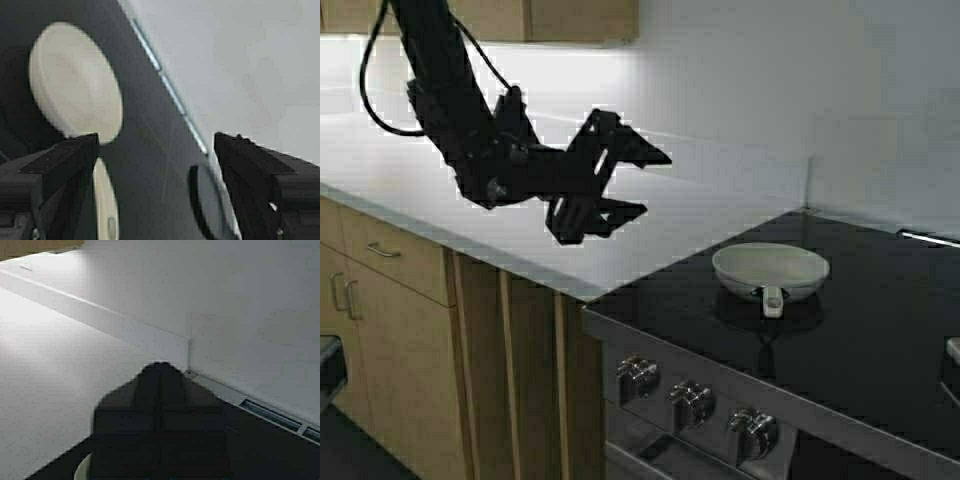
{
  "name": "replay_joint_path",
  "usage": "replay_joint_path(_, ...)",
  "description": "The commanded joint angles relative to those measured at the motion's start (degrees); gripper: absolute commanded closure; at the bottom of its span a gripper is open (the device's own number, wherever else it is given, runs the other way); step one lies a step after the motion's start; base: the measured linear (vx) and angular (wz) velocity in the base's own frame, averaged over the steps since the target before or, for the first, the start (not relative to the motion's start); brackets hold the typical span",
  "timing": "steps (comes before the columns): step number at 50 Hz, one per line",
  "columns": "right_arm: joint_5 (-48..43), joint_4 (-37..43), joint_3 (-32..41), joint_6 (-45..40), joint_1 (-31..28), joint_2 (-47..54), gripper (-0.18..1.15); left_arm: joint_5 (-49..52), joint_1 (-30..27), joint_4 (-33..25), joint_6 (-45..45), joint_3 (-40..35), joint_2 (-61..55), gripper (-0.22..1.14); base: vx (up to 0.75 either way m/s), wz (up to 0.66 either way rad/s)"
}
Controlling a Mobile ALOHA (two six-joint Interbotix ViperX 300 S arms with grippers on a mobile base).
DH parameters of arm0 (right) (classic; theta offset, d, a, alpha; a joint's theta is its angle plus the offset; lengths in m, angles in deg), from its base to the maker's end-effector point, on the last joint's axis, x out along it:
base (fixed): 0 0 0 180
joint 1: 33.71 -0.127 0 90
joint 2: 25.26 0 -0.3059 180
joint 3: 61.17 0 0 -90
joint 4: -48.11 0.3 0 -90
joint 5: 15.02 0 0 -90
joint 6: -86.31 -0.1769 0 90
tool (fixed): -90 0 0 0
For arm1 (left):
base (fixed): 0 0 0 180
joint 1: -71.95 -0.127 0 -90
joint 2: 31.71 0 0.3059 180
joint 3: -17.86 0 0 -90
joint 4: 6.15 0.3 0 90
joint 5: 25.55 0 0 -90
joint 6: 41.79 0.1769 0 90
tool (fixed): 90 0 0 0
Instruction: Wash the pan
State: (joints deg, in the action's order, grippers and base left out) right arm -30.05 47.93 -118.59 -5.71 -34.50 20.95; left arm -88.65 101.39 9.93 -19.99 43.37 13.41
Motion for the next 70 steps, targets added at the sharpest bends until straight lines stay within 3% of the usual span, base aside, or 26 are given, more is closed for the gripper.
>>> replay_joint_path(1, -0.18, -0.09, 0.53, -0.18, -0.09, 0.35, 0.9, -0.53, 2.2, 0.0, -2.37, -5.19, -3.78, -0.09, 0.0, 0.0)
replay_joint_path(19, -0.18, -0.09, 0.35, -0.18, -0.09, 0.35, 0.9, -0.26, 6.94, -0.26, -12.39, -17.31, -15.56, -0.09, 0.0, 0.0)
replay_joint_path(70, -0.18, -0.09, 0.26, -0.26, -0.09, 0.44, 0.9, 12.39, 13.01, -0.26, -17.05, -35.95, -26.37, -0.09, 0.0, 0.0)
